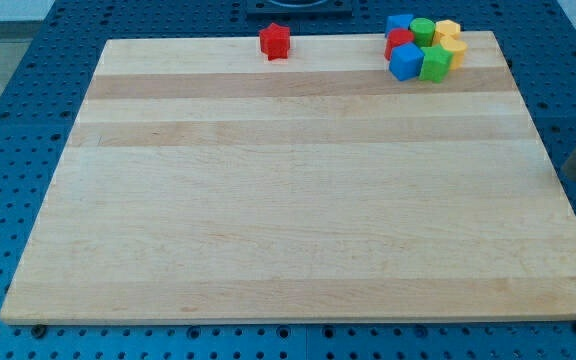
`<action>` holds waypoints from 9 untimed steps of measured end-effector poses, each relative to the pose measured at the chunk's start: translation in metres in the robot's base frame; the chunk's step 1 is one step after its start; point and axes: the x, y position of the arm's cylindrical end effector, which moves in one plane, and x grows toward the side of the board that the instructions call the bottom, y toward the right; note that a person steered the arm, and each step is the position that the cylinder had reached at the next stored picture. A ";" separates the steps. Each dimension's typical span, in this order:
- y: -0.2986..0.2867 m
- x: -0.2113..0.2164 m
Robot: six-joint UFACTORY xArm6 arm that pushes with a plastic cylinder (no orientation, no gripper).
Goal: Move your arm towards yellow hexagon
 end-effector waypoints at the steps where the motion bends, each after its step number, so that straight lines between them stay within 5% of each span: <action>1: 0.000 0.000; 4: 0.028 -0.062; 7: 0.024 -0.272; 9: -0.007 -0.272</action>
